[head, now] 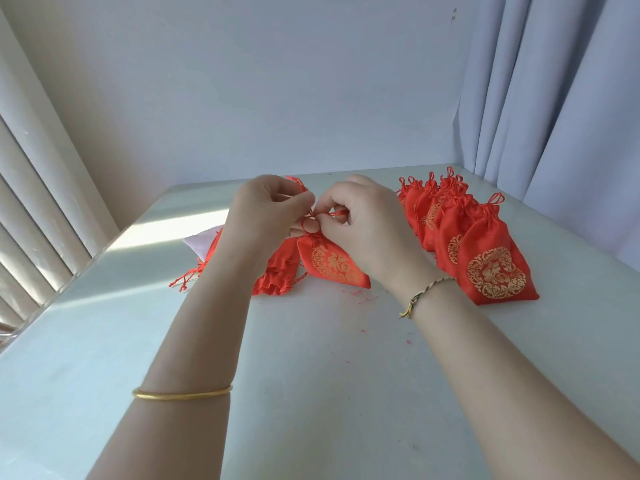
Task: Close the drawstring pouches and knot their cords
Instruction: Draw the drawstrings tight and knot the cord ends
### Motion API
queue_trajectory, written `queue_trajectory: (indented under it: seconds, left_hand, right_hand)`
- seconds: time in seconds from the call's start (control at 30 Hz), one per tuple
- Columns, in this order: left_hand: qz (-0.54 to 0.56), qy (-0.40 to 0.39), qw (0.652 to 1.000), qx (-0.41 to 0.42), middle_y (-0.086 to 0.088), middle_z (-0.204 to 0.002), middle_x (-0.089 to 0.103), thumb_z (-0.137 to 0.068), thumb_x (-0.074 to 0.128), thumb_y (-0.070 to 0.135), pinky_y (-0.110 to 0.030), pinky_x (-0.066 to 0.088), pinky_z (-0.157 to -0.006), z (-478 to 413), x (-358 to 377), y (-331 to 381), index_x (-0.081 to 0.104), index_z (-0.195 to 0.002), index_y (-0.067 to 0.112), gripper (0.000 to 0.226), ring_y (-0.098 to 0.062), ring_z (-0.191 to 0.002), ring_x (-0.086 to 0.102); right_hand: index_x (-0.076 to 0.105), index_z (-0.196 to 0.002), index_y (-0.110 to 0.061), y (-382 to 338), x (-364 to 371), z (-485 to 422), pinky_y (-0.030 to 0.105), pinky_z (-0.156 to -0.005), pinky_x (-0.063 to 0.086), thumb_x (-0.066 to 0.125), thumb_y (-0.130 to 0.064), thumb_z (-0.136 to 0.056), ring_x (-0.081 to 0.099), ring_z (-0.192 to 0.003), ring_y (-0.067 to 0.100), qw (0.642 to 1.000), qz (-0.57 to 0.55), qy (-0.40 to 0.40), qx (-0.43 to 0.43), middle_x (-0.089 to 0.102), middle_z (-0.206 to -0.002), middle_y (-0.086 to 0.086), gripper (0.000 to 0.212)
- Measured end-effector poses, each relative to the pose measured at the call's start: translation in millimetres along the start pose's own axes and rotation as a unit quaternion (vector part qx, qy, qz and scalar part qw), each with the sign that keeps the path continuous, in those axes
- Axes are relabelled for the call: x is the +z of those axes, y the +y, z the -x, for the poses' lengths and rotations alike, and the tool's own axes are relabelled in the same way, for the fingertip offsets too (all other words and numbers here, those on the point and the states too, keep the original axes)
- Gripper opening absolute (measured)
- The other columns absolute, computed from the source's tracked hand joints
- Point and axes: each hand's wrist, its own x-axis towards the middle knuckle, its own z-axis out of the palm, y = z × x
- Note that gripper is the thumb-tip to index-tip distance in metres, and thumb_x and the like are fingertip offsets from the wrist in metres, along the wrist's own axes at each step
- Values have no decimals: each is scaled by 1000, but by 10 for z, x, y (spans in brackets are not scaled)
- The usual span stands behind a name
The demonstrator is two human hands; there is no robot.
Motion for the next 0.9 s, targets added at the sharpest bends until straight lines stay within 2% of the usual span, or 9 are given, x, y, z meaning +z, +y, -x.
queue_trajectory:
  seconds: [0.13, 0.23, 0.3, 0.37, 0.43, 0.47, 0.53, 0.67, 0.9]
  left_hand:
    - [-8, 17, 1000, -10, -11, -103, 60, -88, 58, 9, -29, 58, -71, -3, 7, 45, 49, -114, 9, 27, -18, -70, 71]
    - [-107, 36, 993, 26, -7, -121, 47, -84, 61, 15, -41, 55, -84, 0, 13, 40, 47, -112, 20, 31, -22, -97, 64]
    - [-126, 69, 989, 46, -7, -119, 47, -82, 61, 13, -44, 54, -85, -4, -60, 60, 50, -105, 21, 26, -18, -94, 61]
    - [-119, 67, 989, 64, -8, -103, 58, -81, 61, 8, -40, 55, -81, 3, -130, 104, 57, -91, 19, 16, -16, -78, 59]
    - [-154, 39, 981, 114, 1, -85, 60, -75, 63, 7, -28, 49, -77, 47, -128, 171, 61, -74, 27, 20, -14, -76, 55]
    - [-182, 19, 973, 140, 8, -83, 58, -75, 63, 7, -18, 44, -77, 81, -90, 210, 61, -70, 31, 24, -10, -80, 53]
    - [-241, -8, 955, 175, 16, -87, 52, -77, 63, 8, -8, 36, -73, 140, 19, 247, 64, -72, 34, 27, -6, -90, 50]
    - [-291, 6, 937, 193, 4, -99, 49, -79, 66, 20, -21, 37, -81, 138, 126, 187, 68, -79, 35, 15, -16, -105, 48]
    - [-314, 31, 928, 197, 3, -98, 48, -79, 68, 24, -19, 33, -82, 106, 120, 119, 69, -92, 30, 13, -16, -105, 46]
  right_hand:
    - [69, -76, -14, 22, 11, -11, 7, -58, 35, 64, -10, -78, 47, -60, 0, 998, -26, -1, 54, 52, -68, -12, 7]
    - [67, -71, -11, 49, -4, -7, 9, -56, 36, 64, -9, -77, 48, -56, 0, 995, -42, 13, 85, 52, -59, -14, 7]
    - [67, -68, -9, 99, -41, -25, 11, -52, 34, 63, -8, -76, 47, -49, 1, 989, -74, 29, 124, 52, -53, -12, 9]
    - [65, -63, -11, 134, -84, -40, 14, -47, 31, 63, -7, -77, 44, -41, 1, 972, -148, 36, 179, 50, -44, -11, 15]
    - [60, -57, -13, 133, -108, -40, 14, -41, 28, 61, -3, -78, 39, -34, 2, 946, -231, 32, 226, 46, -38, -12, 23]
    - [58, -56, -12, 119, -116, -36, 15, -38, 27, 61, -1, -79, 36, -33, 2, 931, -269, 30, 246, 45, -41, -10, 25]
    - [56, -58, -9, 83, -137, -36, 15, -35, 26, 60, 0, -81, 34, -33, 4, 900, -329, 25, 286, 45, -48, -2, 26]
    - [53, -60, -7, 50, -185, -57, 17, -36, 26, 59, -2, -84, 35, -35, 6, 854, -395, 15, 337, 45, -51, 1, 25]
    - [54, -62, -7, 41, -183, -54, 18, -37, 29, 59, -4, -83, 37, -41, 9, 829, -434, -17, 351, 46, -56, 4, 22]
